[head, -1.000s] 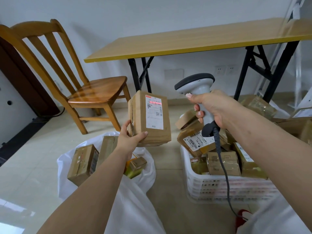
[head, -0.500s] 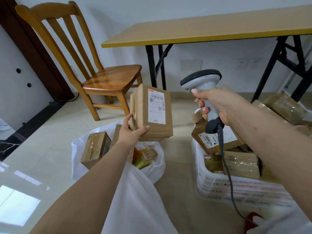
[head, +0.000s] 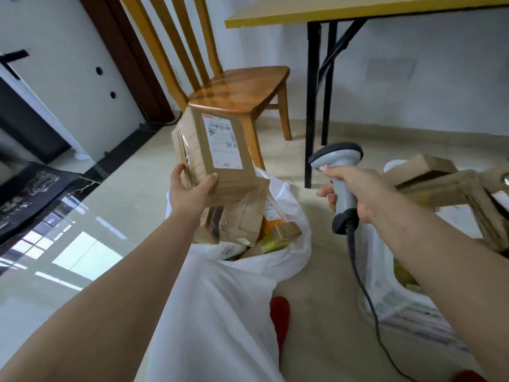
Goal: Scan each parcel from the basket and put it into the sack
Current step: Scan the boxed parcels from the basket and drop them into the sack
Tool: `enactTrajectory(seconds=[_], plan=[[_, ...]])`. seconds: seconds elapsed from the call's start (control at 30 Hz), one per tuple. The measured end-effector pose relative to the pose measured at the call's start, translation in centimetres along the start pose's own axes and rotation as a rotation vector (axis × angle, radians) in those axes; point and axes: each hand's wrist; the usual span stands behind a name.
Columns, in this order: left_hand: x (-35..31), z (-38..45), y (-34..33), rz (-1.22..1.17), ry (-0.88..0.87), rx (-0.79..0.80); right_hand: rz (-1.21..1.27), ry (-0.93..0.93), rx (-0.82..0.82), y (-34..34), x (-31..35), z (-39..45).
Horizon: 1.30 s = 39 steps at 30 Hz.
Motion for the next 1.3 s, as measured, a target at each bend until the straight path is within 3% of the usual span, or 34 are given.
enactTrajectory(seconds=[0.37, 0.7, 0.87, 1.1, 1.3], plan=[[3.5, 5.0, 0.5, 0.046, 0.145, -0.026, -0.059, -0.113, -0.017, -4.2, -4.7, 6.9], [4.3, 4.3, -0.1, -0.462, 0.411, 0.186, -0.048, -0.057, -0.041, -15.2, -2.4, 7.1], [5.7, 2.9, 1.2, -0.534, 0.385, 0.265, 0.09, -0.01, 0.076, -18.0, -2.3, 6.4], [7.2, 1.1, 1.8, -0.674, 0.418, 0.314, 0.254, -0.006, 0.015, -18.8, -2.5, 5.0], [7.5, 1.0, 1.9, -0.674, 0.418, 0.272, 0.153, 0.008, 0.028, -19.5, -2.0, 4.1]])
Point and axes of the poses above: each hand's wrist, its own z-axis towards the middle knuckle, its own y-axis out of the back of the hand, x = y × z, and after that the axes turned 12 degrees about -z, right-handed
